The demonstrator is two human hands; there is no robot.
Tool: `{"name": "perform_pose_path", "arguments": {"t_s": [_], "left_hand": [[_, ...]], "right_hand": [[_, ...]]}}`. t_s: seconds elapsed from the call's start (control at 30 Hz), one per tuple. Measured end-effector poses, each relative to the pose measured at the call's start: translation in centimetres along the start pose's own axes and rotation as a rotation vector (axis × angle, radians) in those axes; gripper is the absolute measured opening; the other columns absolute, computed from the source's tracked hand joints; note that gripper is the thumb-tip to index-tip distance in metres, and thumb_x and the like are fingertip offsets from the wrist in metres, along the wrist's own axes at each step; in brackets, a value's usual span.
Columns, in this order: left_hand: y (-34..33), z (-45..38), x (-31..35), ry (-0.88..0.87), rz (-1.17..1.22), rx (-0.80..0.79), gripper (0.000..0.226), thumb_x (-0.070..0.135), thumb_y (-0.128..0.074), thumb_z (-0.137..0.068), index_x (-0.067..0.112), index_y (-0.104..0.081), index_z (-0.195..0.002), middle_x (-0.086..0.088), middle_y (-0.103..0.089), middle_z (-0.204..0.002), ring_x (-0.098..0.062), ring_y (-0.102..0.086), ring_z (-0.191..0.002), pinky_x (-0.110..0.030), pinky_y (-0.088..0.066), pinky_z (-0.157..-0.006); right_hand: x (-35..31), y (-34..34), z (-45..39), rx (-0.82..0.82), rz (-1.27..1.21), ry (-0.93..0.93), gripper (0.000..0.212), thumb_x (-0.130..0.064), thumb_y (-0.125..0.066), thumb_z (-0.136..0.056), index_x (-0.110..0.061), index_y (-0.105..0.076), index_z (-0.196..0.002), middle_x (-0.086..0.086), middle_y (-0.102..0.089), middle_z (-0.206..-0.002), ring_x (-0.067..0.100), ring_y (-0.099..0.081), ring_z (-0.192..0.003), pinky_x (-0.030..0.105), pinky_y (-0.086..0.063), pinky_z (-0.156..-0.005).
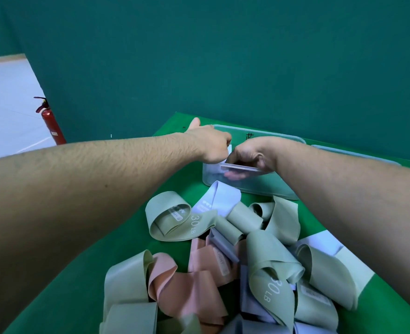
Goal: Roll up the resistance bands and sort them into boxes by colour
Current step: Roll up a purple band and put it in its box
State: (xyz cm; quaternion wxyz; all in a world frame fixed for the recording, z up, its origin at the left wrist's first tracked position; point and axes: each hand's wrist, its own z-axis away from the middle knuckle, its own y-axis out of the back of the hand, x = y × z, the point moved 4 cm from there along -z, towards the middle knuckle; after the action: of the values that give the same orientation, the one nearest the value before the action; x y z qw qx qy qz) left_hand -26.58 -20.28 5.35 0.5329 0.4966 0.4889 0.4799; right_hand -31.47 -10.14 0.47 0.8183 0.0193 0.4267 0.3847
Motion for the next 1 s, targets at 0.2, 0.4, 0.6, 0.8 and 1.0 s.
{"name": "perform_pose_path", "arguments": {"t_s": [0.2, 0.4, 0.6, 0.8, 1.0], "left_hand": [[-0.1, -0.2, -0.1, 0.0, 0.009, 0.024, 0.015, 0.017, -0.034, -0.092, 0.028, -0.044, -0.097, 0.013, -0.043, -0.075, -0.017, -0.035, -0.101, -0.043, -0.021, -0.09], [-0.2, -0.3, -0.2, 0.005, 0.008, 0.027, 0.015, 0.018, -0.034, -0.092, 0.029, -0.043, -0.098, 0.013, -0.043, -0.076, -0.016, -0.033, -0.1, -0.043, -0.021, -0.093], [-0.1, -0.3, -0.1, 0.016, -0.004, 0.025, 0.015, 0.018, -0.034, -0.092, 0.029, -0.044, -0.096, 0.013, -0.046, -0.076, -0.018, -0.038, -0.098, -0.042, -0.018, -0.085], [0.0, -0.3, 0.0, 0.024, -0.047, 0.001, 0.019, 0.019, -0.035, -0.091, 0.027, -0.05, -0.097, 0.012, -0.049, -0.077, -0.019, -0.042, -0.099, -0.042, -0.019, -0.086], [-0.1, -0.3, 0.3, 0.027, -0.045, -0.01, 0.02, 0.02, -0.034, -0.091, 0.027, -0.051, -0.098, 0.014, -0.05, -0.076, -0.02, -0.048, -0.099, -0.043, -0.02, -0.087]], "right_hand": [[-0.1, 0.0, -0.3, 0.054, 0.102, 0.02, 0.017, -0.001, -0.058, -0.094, 0.002, -0.061, -0.077, 0.014, -0.064, -0.068, 0.016, -0.065, -0.059, 0.027, -0.058, -0.067], [-0.1, 0.1, -0.6, 0.055, 0.112, 0.021, 0.012, -0.003, -0.062, -0.094, 0.002, -0.062, -0.083, 0.014, -0.066, -0.075, 0.016, -0.066, -0.066, 0.028, -0.059, -0.072], [-0.1, 0.2, 0.0, 0.082, 0.27, 0.023, 0.016, -0.012, -0.064, -0.093, -0.004, -0.062, -0.079, 0.01, -0.064, -0.073, 0.015, -0.062, -0.061, 0.021, -0.054, -0.051], [-0.1, 0.3, 0.5, 0.056, 0.311, 0.037, 0.018, -0.009, -0.067, -0.089, -0.007, -0.063, -0.072, 0.009, -0.059, -0.068, 0.017, -0.055, -0.061, 0.023, -0.049, -0.056], [-0.2, 0.4, 1.1, 0.084, 0.353, 0.065, 0.023, -0.014, -0.068, -0.088, -0.009, -0.061, -0.067, 0.004, -0.058, -0.051, 0.015, -0.053, -0.054, 0.019, -0.045, -0.047]]}}
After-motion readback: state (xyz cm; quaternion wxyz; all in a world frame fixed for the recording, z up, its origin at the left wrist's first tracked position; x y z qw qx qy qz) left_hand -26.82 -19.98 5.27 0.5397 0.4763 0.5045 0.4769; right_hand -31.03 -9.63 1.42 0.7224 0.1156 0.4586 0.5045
